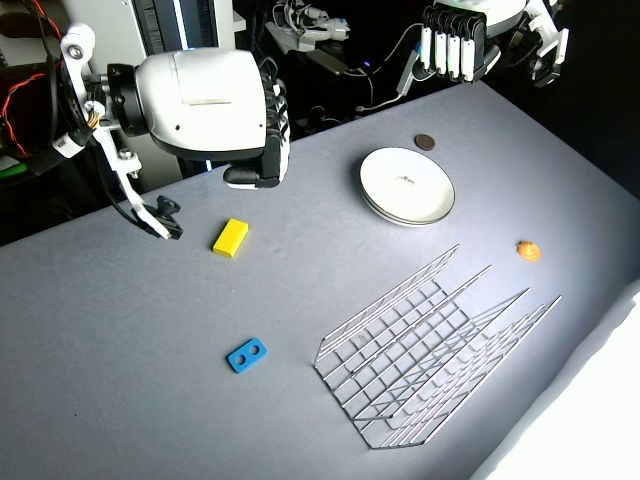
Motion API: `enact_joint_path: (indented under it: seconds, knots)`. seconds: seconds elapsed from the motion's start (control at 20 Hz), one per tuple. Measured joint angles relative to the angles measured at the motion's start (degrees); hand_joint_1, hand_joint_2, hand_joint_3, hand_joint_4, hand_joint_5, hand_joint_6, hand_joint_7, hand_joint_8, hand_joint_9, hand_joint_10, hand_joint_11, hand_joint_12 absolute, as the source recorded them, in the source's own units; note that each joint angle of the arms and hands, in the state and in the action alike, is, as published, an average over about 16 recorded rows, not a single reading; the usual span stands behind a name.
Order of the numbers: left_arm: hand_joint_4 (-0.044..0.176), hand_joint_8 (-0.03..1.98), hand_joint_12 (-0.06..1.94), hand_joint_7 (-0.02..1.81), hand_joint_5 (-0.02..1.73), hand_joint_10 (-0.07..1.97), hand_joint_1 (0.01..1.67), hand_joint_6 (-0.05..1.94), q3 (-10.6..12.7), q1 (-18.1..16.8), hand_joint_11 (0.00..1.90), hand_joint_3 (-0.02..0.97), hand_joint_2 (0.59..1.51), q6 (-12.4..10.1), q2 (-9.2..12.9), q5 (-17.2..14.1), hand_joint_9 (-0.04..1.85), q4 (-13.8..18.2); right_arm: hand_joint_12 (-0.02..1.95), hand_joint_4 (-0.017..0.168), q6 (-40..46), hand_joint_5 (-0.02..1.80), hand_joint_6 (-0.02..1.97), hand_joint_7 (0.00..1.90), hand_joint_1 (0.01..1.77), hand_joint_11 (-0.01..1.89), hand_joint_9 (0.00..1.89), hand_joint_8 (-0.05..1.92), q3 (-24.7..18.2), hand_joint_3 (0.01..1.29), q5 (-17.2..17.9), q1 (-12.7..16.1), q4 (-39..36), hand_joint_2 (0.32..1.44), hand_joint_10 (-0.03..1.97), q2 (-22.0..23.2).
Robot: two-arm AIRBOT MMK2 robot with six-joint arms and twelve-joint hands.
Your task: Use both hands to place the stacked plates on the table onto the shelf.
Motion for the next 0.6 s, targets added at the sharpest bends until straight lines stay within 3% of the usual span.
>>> enact_joint_path:
  seconds: [0.1, 0.25, 0.4, 0.6]
  knots:
    - [0.039, 0.77, 0.77, 0.68, 0.64, 0.75, 0.21, 0.79, 0.0, 0.0, 0.79, 0.032, 1.191, 0.13, 0.0, -0.07, 0.73, -0.03, 1.37, -0.005, -0.01, 0.91, 1.43, 0.95, 0.3, 1.1, 0.99, 1.38, 0.0, 0.05, -0.01, -0.02, 0.01, 1.21, 1.4, 0.0]
    - [0.03, 0.58, 0.58, 0.52, 0.5, 0.57, 0.17, 0.6, 0.03, 0.0, 0.6, 0.029, 1.187, 0.33, 0.0, -0.17, 0.56, -0.23, 1.1, -0.005, 0.01, 0.72, 1.09, 0.74, 0.31, 0.84, 0.77, 1.05, -0.01, 0.05, -0.03, -0.04, 0.14, 1.18, 1.07, 0.0]
    - [0.024, 0.47, 0.47, 0.43, 0.42, 0.46, 0.14, 0.49, 0.05, 0.1, 0.49, 0.027, 1.185, 0.47, 0.0, -0.2, 0.45, -0.39, 0.94, -0.005, 0.02, 0.59, 0.88, 0.6, 0.48, 0.68, 0.63, 0.85, -0.01, 0.04, -0.27, -0.05, 0.47, 1.14, 0.86, -0.02]
    - [-0.004, 0.08, 0.07, 0.11, 0.13, 0.08, 0.02, 0.09, -0.01, 0.33, 0.13, 0.02, 1.175, 0.81, 0.0, -0.32, 0.1, -0.3, 0.58, -0.006, 0.09, 0.32, 0.47, 0.31, 0.71, 0.36, 0.33, 0.44, -0.02, 0.04, -0.83, -0.08, 0.98, 1.08, 0.45, -0.09]
